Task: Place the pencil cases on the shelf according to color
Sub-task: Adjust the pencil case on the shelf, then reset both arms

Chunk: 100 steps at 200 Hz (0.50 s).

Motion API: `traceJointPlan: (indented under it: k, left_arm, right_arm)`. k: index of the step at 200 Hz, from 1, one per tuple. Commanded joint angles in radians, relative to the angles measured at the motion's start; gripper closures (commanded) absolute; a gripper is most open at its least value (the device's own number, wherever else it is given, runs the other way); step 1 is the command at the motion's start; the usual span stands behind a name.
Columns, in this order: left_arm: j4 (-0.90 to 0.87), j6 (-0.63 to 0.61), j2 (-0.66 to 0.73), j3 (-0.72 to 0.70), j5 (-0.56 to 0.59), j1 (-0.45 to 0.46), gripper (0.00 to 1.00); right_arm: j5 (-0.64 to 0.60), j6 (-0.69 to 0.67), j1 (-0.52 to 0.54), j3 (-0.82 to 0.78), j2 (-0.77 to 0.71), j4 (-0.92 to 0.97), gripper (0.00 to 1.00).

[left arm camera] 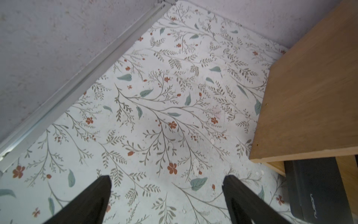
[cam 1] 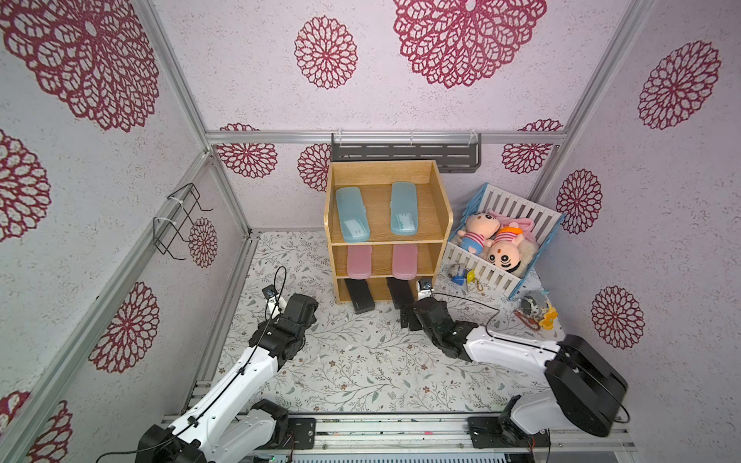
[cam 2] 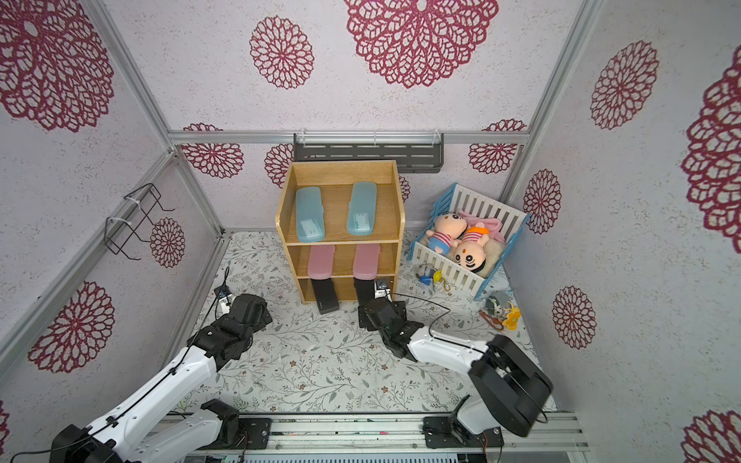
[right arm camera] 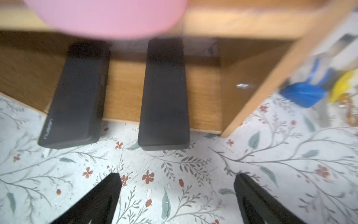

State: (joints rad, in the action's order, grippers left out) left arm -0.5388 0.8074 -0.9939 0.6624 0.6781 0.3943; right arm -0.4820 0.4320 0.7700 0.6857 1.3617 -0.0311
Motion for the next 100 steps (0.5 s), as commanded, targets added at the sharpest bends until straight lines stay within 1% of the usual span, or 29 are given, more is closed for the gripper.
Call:
traceJointPlan:
  k: [1, 7, 12, 24, 37, 51, 72, 88, 100]
  left_arm:
    - [0.154, -0.162, 0.013, -0.009, 0.125, -0.007, 0.03]
    - [0.193, -0.225, 0.006, -0.011, 0.151, -0.007, 0.03]
    - [0.234, -0.269, -0.003, -0.014, 0.175, -0.007, 0.03]
    - [0.344, -0.367, -0.028, -0.037, 0.25, -0.015, 0.03]
    - [0.485, -0.472, -0.059, -0.069, 0.276, -0.048, 0.03]
    - [0.637, -0.535, -0.093, -0.119, 0.256, -0.124, 0.03]
    - [0.839, -0.549, -0.18, -0.181, 0.216, -0.248, 0.03]
    - [1.147, -0.592, -0.274, -0.26, 0.154, -0.312, 0.03]
    - [1.335, -0.628, -0.372, -0.288, 0.098, -0.344, 0.03]
  right_arm:
    - [-0.171, 0.028, -0.013, -0.063, -0.161, 0.041, 0.01]
    - [-0.199, 0.016, -0.031, -0.088, -0.2, 0.02, 0.01]
    - [-0.2, -0.01, -0.054, -0.108, -0.226, -0.004, 0.01]
    - [-0.132, -0.106, -0.134, -0.15, -0.262, -0.086, 0.01]
    - [-0.116, -0.198, -0.222, -0.18, -0.26, -0.181, 0.01]
    - [-0.153, -0.28, -0.298, -0.192, -0.226, -0.279, 0.01]
    - [-0.157, -0.381, -0.43, -0.203, -0.145, -0.445, 0.01]
    - [-0.143, -0.387, -0.532, -0.216, -0.066, -0.578, 0.01]
    - [-0.115, -0.394, -0.583, -0.253, -0.014, -0.731, 0.01]
